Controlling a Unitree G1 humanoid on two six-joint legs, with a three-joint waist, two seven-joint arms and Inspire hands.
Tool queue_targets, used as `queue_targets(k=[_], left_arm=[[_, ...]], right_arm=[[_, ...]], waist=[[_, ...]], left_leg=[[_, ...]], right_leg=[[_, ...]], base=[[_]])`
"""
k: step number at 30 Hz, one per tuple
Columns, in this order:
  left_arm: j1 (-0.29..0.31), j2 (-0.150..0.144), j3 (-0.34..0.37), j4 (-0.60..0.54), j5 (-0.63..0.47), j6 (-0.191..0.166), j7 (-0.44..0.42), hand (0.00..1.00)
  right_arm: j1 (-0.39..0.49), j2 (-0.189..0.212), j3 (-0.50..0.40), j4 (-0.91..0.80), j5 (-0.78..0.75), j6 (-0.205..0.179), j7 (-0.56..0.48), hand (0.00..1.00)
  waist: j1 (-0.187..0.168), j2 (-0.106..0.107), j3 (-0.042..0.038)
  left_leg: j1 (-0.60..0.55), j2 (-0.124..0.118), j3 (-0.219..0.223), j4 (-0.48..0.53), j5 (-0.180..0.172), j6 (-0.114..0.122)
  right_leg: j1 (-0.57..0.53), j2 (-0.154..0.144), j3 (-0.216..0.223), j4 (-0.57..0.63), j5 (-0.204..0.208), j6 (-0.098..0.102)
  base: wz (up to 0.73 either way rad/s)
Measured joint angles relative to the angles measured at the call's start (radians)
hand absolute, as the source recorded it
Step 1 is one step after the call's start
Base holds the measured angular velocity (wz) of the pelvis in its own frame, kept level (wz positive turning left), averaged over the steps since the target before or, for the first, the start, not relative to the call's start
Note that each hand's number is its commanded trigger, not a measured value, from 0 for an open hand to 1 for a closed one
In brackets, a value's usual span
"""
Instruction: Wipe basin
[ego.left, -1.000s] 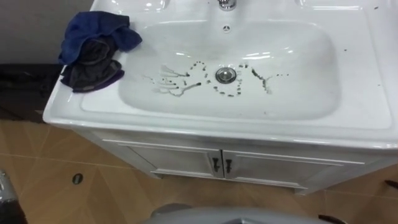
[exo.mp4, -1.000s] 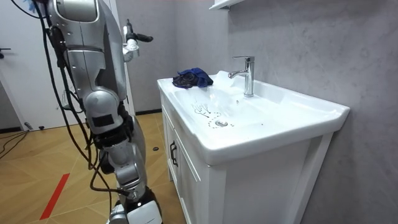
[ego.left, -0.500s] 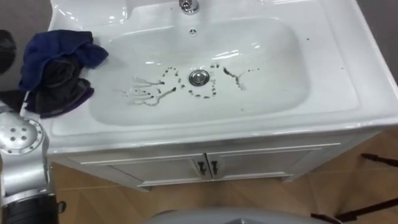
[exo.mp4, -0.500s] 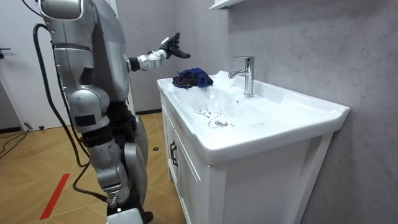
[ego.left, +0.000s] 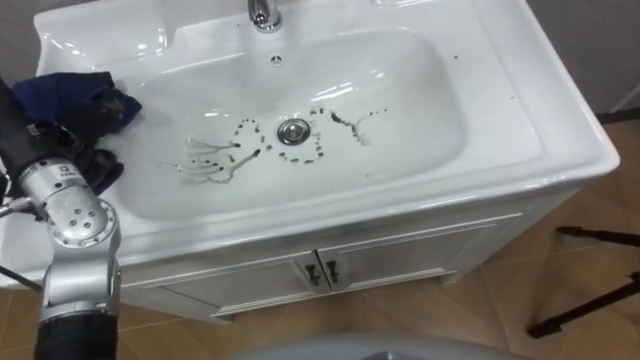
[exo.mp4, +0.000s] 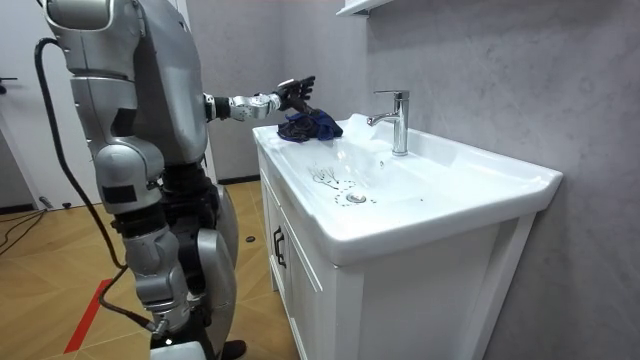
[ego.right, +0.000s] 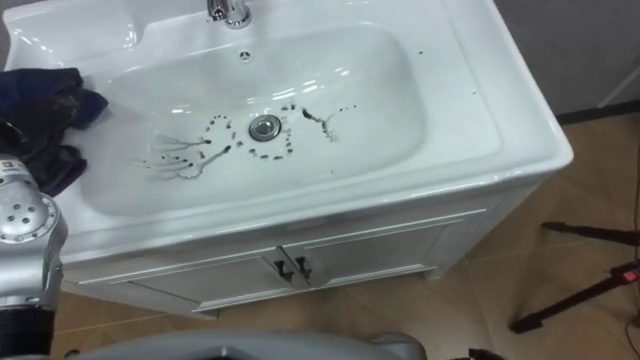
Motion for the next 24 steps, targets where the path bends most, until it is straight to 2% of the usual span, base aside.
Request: queue_targets(k=[4, 13, 17, 19, 24], left_arm=[[-0.036, 0.000, 0.002, 0.092, 0.028, 0.022, -0.007, 0.00], [-0.037, 0.000, 0.005, 0.150, 0.075, 0.047, -0.022, 0.00], [-0.078, 0.000, 0.020, 0.233, 0.076, 0.058, -0.023, 0.00], [-0.079, 0.001, 0.024, 0.241, 0.075, 0.064, -0.023, 0.00], [-0.080, 0.027, 0.027, 0.263, 0.075, 0.069, -0.027, 0.00]], right_arm=[[-0.001, -0.001, 0.000, -0.001, -0.031, 0.010, 0.008, 0.00], [0.003, -0.001, 0.000, 0.001, -0.040, 0.033, 0.009, 0.00], [0.004, -0.006, 0.000, 0.001, -0.041, 0.042, 0.014, 0.00], [0.006, -0.006, -0.001, 0.001, -0.041, 0.042, 0.017, 0.00], [0.011, -0.007, -0.001, 0.000, -0.054, 0.044, 0.019, 0.00]], waist=[[-0.004, 0.003, -0.0017], [-0.004, 0.009, -0.0053], [0.001, 0.015, -0.0091], [0.000, 0.015, -0.0088], [0.004, 0.015, -0.0084]], left_leg=[[0.001, 0.001, 0.004, 0.001, 0.000, 0.000], [0.002, 0.002, 0.007, 0.003, 0.000, 0.000], [0.003, 0.003, 0.007, 0.002, 0.000, 0.000], [0.003, 0.003, 0.007, 0.002, 0.000, 0.000], [0.003, 0.004, 0.007, 0.002, 0.000, 0.000]], right_leg=[[-0.002, 0.001, 0.002, 0.000, 0.001, 0.001], [-0.002, 0.003, 0.006, 0.001, 0.004, 0.001], [0.000, 0.003, 0.006, 0.005, 0.005, 0.001], [0.000, 0.003, 0.006, 0.004, 0.005, 0.001], [-0.003, 0.006, 0.021, 0.002, 0.005, 0.000]], base=[[0.00], [0.00], [0.00], [0.00], [-0.06]])
